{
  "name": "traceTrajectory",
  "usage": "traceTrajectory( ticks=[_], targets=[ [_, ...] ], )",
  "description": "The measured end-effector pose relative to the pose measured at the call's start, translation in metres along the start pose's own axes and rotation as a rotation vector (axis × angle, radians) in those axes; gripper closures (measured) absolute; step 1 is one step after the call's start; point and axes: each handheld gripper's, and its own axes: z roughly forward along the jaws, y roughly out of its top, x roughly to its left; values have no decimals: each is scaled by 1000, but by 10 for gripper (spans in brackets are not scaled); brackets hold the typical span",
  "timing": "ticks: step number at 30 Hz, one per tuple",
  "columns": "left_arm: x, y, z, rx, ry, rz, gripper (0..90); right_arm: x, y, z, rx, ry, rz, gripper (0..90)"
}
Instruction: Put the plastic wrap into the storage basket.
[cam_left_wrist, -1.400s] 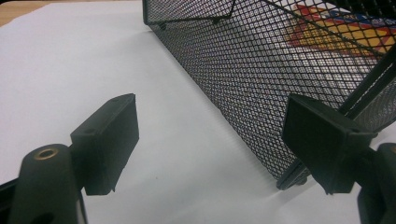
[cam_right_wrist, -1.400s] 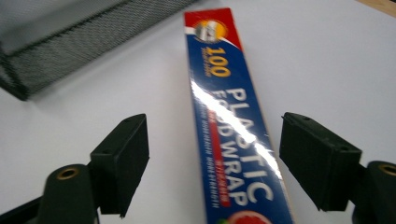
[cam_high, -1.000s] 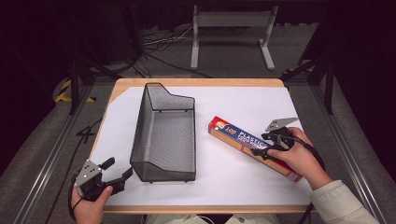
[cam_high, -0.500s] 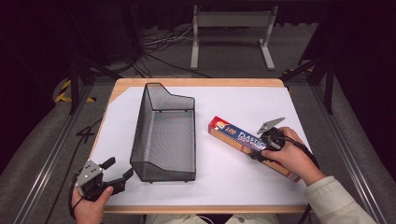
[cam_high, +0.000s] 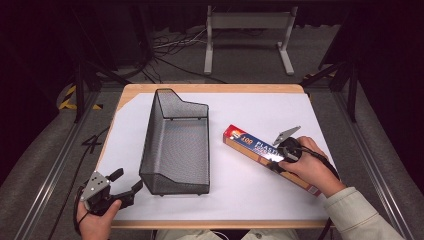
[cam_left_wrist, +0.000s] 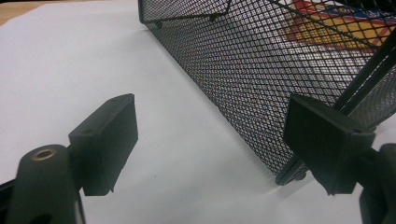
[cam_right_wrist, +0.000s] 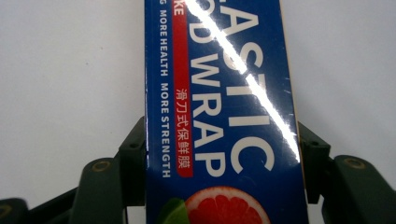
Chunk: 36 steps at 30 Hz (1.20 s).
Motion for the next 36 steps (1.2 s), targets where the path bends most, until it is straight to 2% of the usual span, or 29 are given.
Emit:
traceTrajectory(
  ticks=[8,14,21,31,36],
  targets=[
    [0,0,0,-3,-1,-1,189,5,3,-6,-16,-11,19,399],
    [0,0,0,-2,1,-2,189,5,8,-18,-53,3,42,399],
    [1,0,0,1,6,-2,188,8,16,-35,-88,25,113,398],
    [0,0,0,4,8,5,188,15,30,-53,-113,3,124,398],
    [0,0,0,3,8,6,188,19,38,-61,-123,6,123,398]
  ],
)
